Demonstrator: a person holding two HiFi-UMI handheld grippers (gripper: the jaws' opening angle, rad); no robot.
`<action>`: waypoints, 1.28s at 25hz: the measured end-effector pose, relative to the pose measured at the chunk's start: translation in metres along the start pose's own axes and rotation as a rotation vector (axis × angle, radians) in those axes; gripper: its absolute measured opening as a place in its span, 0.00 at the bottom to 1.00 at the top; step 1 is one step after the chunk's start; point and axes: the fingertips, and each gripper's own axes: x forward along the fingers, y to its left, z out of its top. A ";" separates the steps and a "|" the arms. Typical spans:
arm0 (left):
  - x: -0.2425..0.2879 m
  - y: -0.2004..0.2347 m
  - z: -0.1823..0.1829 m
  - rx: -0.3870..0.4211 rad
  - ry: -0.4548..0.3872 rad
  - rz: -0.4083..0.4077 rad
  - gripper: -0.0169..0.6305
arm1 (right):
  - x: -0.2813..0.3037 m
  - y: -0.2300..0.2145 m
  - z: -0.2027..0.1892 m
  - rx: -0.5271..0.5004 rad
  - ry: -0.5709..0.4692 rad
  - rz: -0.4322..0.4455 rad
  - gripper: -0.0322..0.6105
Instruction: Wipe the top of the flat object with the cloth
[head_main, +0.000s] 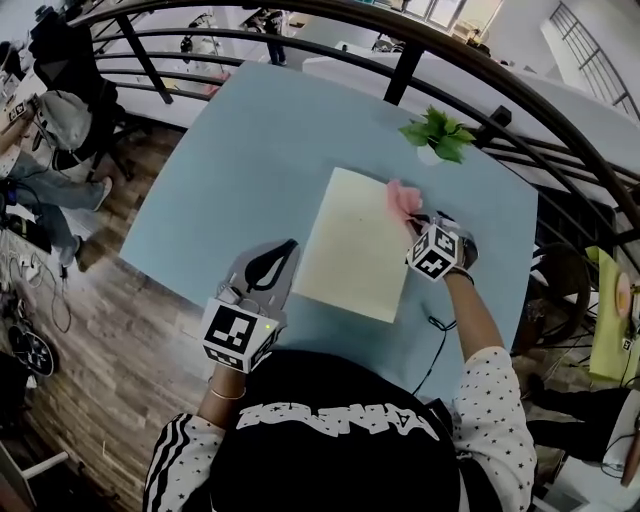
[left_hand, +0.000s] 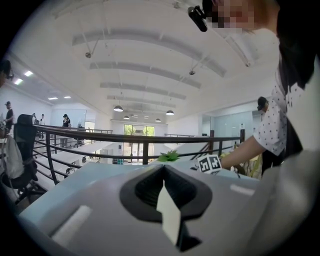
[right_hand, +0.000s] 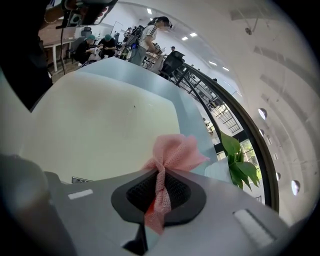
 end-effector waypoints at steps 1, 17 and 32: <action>0.000 -0.001 0.000 -0.001 0.002 -0.006 0.03 | -0.002 0.003 0.001 -0.008 0.002 0.004 0.06; -0.003 -0.007 0.012 0.008 -0.024 -0.088 0.03 | -0.027 0.044 0.014 -0.032 0.007 0.026 0.06; 0.005 -0.019 0.012 0.013 -0.021 -0.198 0.03 | -0.055 0.090 0.024 -0.046 0.000 0.032 0.06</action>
